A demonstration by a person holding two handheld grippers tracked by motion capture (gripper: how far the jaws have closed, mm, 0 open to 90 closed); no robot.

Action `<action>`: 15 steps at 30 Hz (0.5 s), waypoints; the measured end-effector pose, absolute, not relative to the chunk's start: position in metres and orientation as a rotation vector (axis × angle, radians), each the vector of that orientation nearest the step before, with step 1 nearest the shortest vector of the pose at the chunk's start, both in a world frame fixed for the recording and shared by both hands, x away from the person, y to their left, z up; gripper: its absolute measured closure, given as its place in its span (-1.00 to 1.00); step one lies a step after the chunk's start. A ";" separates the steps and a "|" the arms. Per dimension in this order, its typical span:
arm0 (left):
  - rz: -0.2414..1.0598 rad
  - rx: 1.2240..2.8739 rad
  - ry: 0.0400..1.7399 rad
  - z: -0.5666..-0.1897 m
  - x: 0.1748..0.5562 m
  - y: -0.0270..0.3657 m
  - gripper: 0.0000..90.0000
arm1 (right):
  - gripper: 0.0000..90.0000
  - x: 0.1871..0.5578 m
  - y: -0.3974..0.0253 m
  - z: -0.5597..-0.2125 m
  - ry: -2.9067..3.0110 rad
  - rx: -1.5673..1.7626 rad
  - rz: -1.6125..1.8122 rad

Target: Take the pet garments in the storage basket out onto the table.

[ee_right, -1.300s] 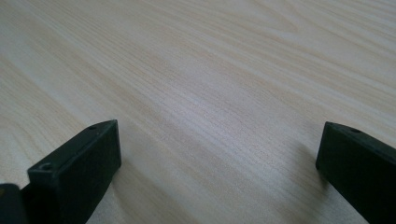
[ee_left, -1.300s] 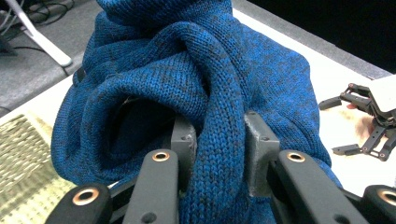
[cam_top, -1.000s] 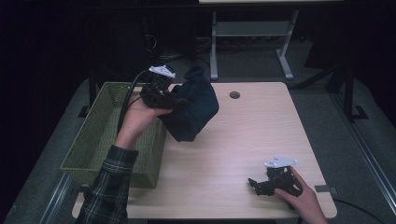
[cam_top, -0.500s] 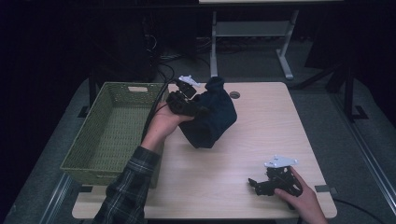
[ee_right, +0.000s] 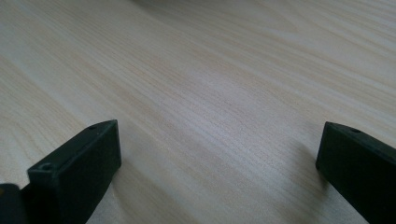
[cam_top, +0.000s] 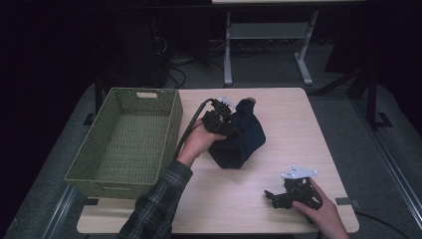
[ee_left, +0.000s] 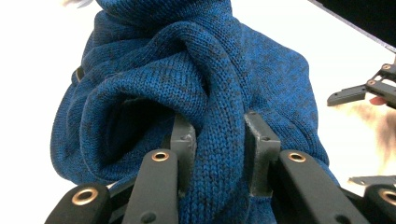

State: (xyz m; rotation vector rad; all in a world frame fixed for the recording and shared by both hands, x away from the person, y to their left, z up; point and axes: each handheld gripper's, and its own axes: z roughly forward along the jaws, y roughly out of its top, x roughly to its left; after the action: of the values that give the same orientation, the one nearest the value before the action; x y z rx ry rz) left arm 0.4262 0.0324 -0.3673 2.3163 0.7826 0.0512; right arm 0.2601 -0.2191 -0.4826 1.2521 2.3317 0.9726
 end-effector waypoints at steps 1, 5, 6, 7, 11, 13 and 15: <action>0.044 2.323 0.783 -0.373 0.427 0.030 0.53 | -1.00 0.260 -0.219 -0.483 2.332 1.252 0.973; 0.018 2.332 0.800 -0.393 0.431 0.018 0.53 | -1.00 0.260 -0.219 -0.483 2.331 1.247 0.972; 0.016 2.341 0.800 -0.397 0.431 0.016 0.53 | -1.00 0.260 -0.219 -0.483 2.331 1.245 0.972; 0.013 2.355 0.798 -0.401 0.431 0.013 0.52 | -1.00 0.260 -0.219 -0.483 2.332 1.244 0.973; 0.011 2.375 0.800 -0.415 0.432 0.002 0.50 | -1.00 0.260 -0.219 -0.483 2.333 1.245 0.974; 0.007 2.393 0.798 -0.422 0.432 -0.002 0.48 | -1.00 0.260 -0.219 -0.483 2.335 1.252 0.974; 0.008 2.405 0.796 -0.428 0.433 -0.005 0.43 | -1.00 0.260 -0.219 -0.483 2.334 1.248 0.975</action>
State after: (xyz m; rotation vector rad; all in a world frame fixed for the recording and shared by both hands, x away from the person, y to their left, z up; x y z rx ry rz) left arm 0.4330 -0.0053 -0.4279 2.4052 0.7958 0.0078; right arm 0.2601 -0.2190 -0.4828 1.2475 2.3342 0.9748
